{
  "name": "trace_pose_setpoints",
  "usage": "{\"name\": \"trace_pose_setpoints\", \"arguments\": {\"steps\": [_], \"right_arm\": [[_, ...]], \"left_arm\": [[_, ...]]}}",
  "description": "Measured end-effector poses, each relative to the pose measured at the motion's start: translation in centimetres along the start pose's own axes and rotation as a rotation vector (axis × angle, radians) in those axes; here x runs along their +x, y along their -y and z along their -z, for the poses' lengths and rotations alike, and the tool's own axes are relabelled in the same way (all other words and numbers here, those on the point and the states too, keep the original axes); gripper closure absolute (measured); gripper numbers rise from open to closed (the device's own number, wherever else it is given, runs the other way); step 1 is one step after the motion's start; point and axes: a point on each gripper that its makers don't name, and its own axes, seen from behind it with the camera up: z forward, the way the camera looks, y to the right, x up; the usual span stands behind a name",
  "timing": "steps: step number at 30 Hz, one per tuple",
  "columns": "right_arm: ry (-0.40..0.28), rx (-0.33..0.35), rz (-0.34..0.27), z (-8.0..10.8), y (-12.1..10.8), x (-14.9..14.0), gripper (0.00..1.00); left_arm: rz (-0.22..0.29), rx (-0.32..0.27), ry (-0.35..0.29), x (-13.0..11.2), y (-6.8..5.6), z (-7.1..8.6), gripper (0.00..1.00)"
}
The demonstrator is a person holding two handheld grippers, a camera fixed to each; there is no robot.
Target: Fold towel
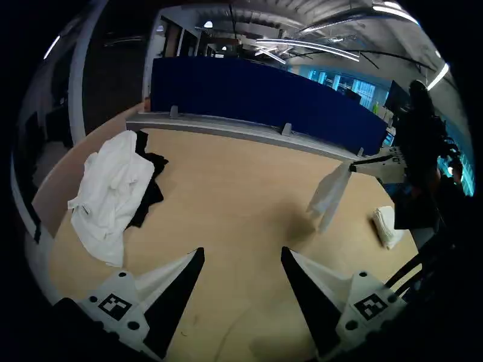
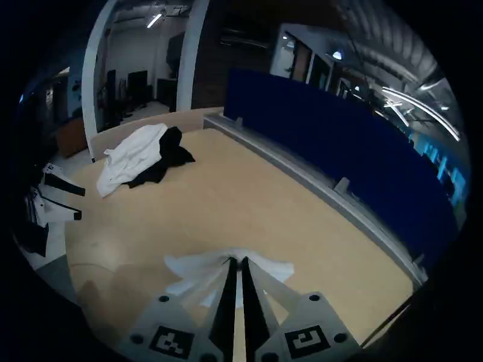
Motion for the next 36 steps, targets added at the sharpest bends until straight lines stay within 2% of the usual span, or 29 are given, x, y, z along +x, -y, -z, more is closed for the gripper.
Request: {"name": "trace_pose_setpoints", "arguments": {"steps": [11, 17, 26, 36], "right_arm": [[-0.013, -0.057, -0.024, 2.3, -2.7, 0.1, 0.95], [-0.02, -0.091, -0.049, 4.1, -5.2, -0.1, 0.95], [0.004, -0.18, -0.049, 7.9, -11.7, -2.2, 0.94], [0.039, -0.266, -0.082, 12.0, -19.9, -5.8, 0.94]], "left_arm": [[-0.025, -0.032, -0.005, 0.4, -1.0, -0.1, 0.06], [-0.042, -0.044, 0.0, 0.4, -1.4, -0.2, 0.06], [-0.052, -0.062, 0.015, 0.5, -2.4, -1.0, 0.06], [-0.057, -0.07, 0.032, 0.8, -3.9, -2.3, 0.06]]}}
